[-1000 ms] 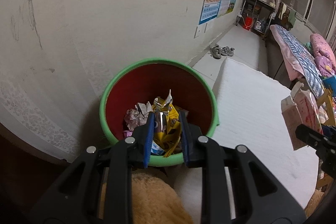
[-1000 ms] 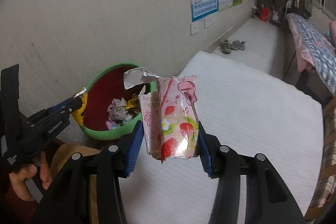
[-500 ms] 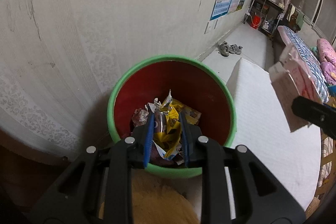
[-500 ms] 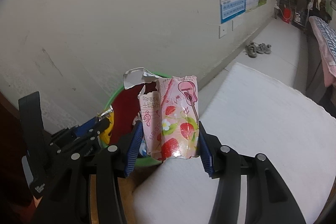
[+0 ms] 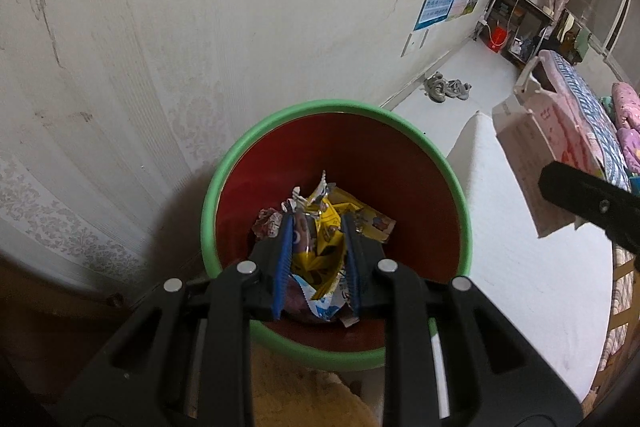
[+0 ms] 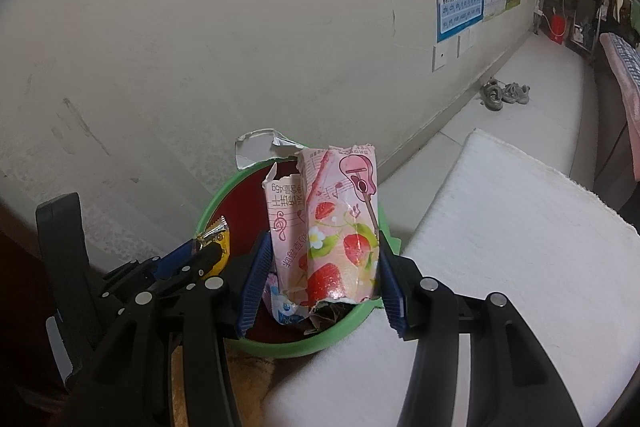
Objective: Collect trash
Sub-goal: 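Open the left gripper then the right to drop both packets into the bin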
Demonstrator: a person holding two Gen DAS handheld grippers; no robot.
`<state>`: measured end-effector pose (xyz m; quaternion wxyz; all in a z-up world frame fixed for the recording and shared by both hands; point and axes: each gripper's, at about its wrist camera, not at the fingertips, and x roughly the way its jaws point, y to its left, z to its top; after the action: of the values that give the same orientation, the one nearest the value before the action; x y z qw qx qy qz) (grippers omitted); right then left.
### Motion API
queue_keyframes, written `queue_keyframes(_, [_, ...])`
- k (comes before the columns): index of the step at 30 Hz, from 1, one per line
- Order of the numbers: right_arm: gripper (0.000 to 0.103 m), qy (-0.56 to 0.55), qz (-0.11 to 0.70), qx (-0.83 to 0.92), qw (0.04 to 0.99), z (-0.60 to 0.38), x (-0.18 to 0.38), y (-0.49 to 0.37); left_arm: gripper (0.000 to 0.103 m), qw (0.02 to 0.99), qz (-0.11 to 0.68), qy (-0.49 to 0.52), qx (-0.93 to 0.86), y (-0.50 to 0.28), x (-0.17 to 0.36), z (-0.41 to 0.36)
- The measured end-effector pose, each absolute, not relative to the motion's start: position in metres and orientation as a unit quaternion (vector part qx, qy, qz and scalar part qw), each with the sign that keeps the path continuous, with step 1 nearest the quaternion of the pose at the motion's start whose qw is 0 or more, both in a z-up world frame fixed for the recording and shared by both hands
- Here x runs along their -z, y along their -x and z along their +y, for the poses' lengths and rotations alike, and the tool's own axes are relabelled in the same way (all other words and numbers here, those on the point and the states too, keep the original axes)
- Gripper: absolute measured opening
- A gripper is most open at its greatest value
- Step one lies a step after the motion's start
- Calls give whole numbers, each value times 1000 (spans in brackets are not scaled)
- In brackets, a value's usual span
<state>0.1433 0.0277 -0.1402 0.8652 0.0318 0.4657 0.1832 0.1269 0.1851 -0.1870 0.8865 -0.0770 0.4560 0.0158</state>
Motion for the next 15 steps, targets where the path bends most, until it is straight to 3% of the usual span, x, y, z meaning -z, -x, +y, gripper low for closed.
queue_keyframes(7, [50, -23, 472, -184, 862, 37, 148, -148, 23, 884, 461, 72, -19, -134, 190, 185])
queue_keyframes(9, [54, -21, 472, -183, 862, 39, 149, -149, 26, 883, 464, 73, -20, -135, 192, 186])
queue_keyframes(15, [60, -27, 476, -182, 860, 36, 152, -152, 56, 882, 465, 70, -19, -138, 191, 184])
